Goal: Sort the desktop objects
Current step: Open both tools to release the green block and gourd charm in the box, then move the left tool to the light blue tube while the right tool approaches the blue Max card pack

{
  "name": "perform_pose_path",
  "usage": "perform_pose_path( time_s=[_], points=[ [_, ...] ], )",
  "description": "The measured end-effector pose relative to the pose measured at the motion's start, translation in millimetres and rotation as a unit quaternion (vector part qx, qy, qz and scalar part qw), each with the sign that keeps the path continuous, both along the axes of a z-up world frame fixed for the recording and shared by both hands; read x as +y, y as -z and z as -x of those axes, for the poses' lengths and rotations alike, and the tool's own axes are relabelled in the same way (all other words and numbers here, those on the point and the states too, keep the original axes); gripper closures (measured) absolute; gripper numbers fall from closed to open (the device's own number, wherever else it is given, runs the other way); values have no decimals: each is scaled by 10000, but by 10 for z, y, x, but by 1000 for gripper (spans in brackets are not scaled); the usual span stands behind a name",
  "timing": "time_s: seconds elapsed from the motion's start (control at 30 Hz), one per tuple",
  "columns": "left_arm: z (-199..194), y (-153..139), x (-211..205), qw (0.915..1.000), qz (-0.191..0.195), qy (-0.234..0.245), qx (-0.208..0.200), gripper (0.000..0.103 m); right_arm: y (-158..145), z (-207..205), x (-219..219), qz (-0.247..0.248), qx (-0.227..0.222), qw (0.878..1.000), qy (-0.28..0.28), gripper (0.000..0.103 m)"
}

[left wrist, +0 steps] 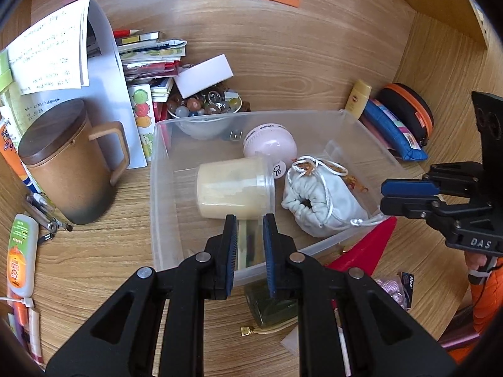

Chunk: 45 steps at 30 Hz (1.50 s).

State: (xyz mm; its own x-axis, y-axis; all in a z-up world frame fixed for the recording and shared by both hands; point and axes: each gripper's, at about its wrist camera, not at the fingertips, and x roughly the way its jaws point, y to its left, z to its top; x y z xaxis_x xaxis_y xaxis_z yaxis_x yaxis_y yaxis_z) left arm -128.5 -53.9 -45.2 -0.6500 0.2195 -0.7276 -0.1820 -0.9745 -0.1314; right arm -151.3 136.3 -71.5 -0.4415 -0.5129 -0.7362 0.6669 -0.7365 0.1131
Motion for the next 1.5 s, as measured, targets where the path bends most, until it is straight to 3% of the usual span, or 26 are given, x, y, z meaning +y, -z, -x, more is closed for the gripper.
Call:
perform_pose_path(
  time_s=[0.2,0.33,0.47,0.7,0.87,0.97,1.23,1.3,1.5],
  points=[
    [-16,-8,27,9999,134,-46,16,87,-1,-67,-24,-92,61,9999,88,86],
    [-66,-28,23,9996,213,-132,104,66,-25,-126,-3,-98,99,9997,188,79],
    [-163,-86,41,9984,392,-215,346,46,-72,-239,33,-135,305,9988,351,60],
    [-339,-192,59,9962,502,-329,637,32,-174,-436,134,-57,575,9965,599,43],
    [-487,-248,73,9950,498,-389,776,23,-208,-570,201,-73,700,9946,758,40],
    [-598,-277,70,9938,493,-472,875,16,-201,-655,242,-89,755,9933,875,32],
    [-878,-302,68,9919,512,-609,994,8,-128,-898,333,-117,898,9903,1057,26],
    [-939,-278,70,9918,509,-630,990,7,-101,-940,377,-94,898,9895,1126,20],
    [-1156,-135,81,9922,512,-681,912,6,21,-1047,513,3,791,9886,1282,19]
  ],
)
